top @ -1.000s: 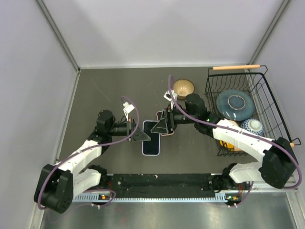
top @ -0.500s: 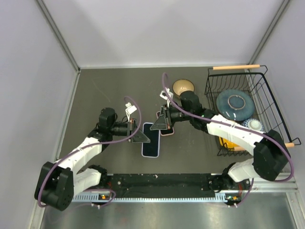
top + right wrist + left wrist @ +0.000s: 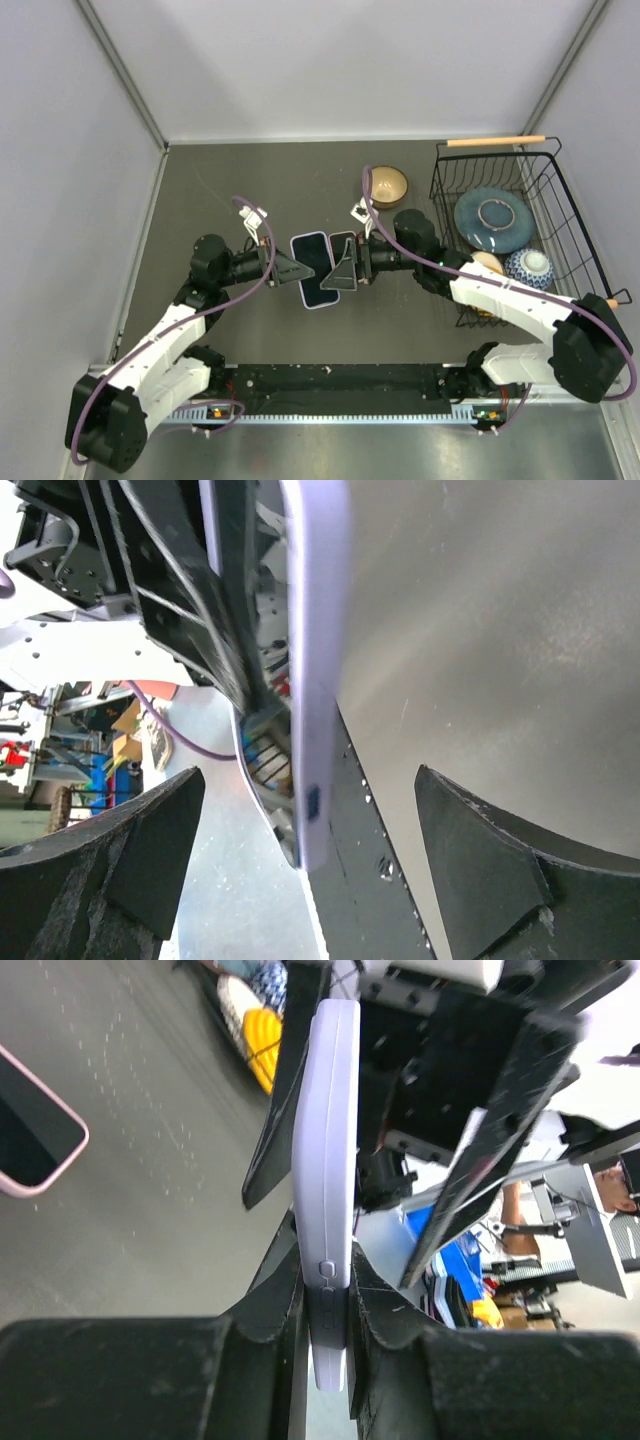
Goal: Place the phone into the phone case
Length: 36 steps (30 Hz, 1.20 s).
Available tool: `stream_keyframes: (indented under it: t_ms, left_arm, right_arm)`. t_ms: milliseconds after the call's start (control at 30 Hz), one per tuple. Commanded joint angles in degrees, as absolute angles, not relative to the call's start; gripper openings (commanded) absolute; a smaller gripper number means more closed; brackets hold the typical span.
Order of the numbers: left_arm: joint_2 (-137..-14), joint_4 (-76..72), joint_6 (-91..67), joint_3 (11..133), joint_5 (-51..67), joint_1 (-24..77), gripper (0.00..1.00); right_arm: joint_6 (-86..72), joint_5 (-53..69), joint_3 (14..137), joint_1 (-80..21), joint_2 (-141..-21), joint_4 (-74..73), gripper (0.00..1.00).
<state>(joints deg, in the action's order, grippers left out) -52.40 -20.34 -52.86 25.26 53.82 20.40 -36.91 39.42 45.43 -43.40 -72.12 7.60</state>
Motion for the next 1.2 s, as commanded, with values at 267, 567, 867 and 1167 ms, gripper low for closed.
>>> stream_keyframes:
  t_ms: [267,567,867,1167]
  left_arm:
    - [-44.30,-31.21,-59.68,23.73,44.12,20.13,0.00]
    - [-45.87,-14.63,-47.39,26.62,37.73,20.21,0.00]
    - [-48.95,-13.80,-45.79,27.42,41.13,20.21,0.00]
    - [-56.31,-0.27,-38.33,32.69,34.63,19.34,0.00]
  right_arm:
    - [-44.20,41.92,39.82,-43.86,-66.45,18.27,0.60]
    - [-52.12,41.14,38.93,-44.03,-67.06,26.55,0.00]
    - [-45.97,34.29,42.54,-45.09,-67.24,14.25,0.02]
    - [-38.06,17.68,44.82,-45.18,-59.52,-4.65,0.74]
